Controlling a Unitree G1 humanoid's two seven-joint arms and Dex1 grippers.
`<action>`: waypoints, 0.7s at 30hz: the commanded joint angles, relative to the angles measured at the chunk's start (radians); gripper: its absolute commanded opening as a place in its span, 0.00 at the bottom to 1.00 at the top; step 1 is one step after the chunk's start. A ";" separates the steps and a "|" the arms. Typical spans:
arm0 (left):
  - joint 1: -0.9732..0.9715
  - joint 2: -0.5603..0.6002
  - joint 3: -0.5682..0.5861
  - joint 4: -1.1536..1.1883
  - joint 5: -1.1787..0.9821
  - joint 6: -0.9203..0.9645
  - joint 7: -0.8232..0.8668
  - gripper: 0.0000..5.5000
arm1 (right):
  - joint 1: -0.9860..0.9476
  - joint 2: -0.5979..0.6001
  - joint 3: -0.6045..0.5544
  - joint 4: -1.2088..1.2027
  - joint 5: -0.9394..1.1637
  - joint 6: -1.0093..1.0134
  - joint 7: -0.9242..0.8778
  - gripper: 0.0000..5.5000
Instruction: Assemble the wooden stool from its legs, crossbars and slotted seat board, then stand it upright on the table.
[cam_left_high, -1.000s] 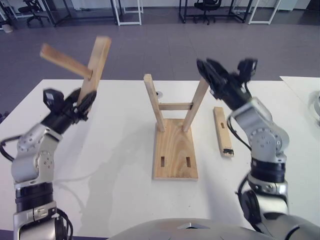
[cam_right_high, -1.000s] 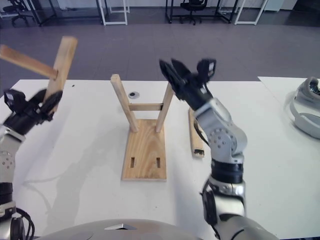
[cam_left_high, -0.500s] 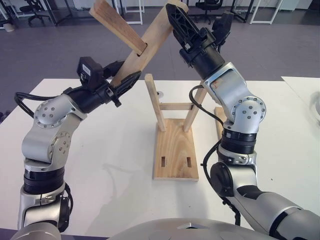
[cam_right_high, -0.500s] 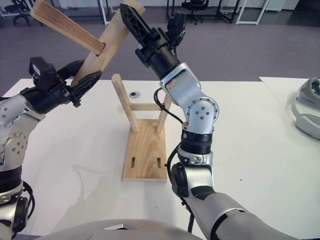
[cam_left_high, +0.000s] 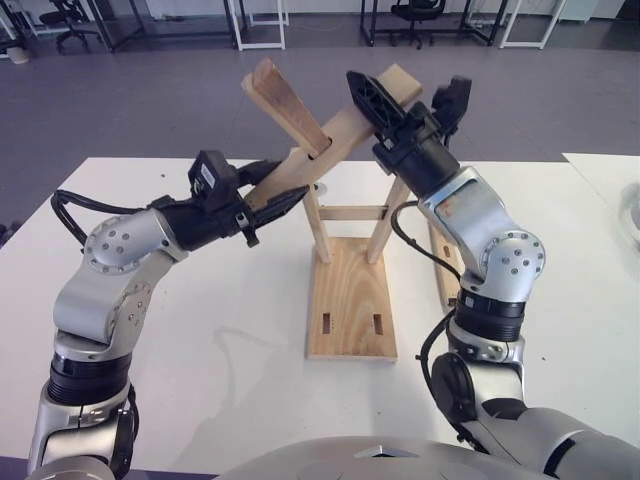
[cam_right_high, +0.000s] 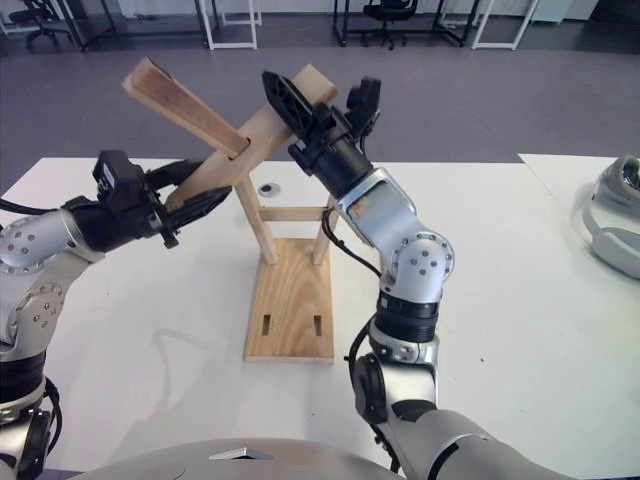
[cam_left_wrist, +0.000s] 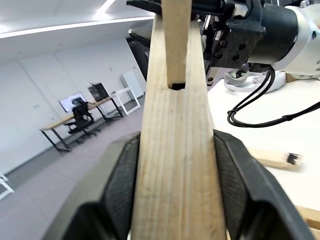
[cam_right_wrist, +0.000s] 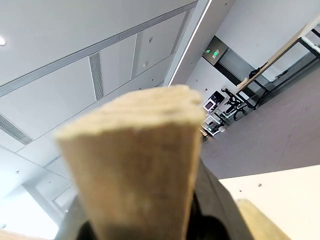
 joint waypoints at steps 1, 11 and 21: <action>0.142 -0.002 0.006 -0.056 -0.035 0.012 -0.011 0.50 | 0.297 -0.101 -0.077 -0.235 -0.016 -0.026 -0.041 0.19; 0.607 -0.014 -0.102 0.076 0.333 -0.148 0.102 0.68 | 0.888 -0.249 -0.148 -0.470 -0.106 -0.088 -0.090 0.19; 0.524 -0.071 -0.277 0.110 0.420 -0.078 0.111 0.68 | 0.916 -0.375 -0.162 -0.419 -0.277 -0.153 -0.099 0.19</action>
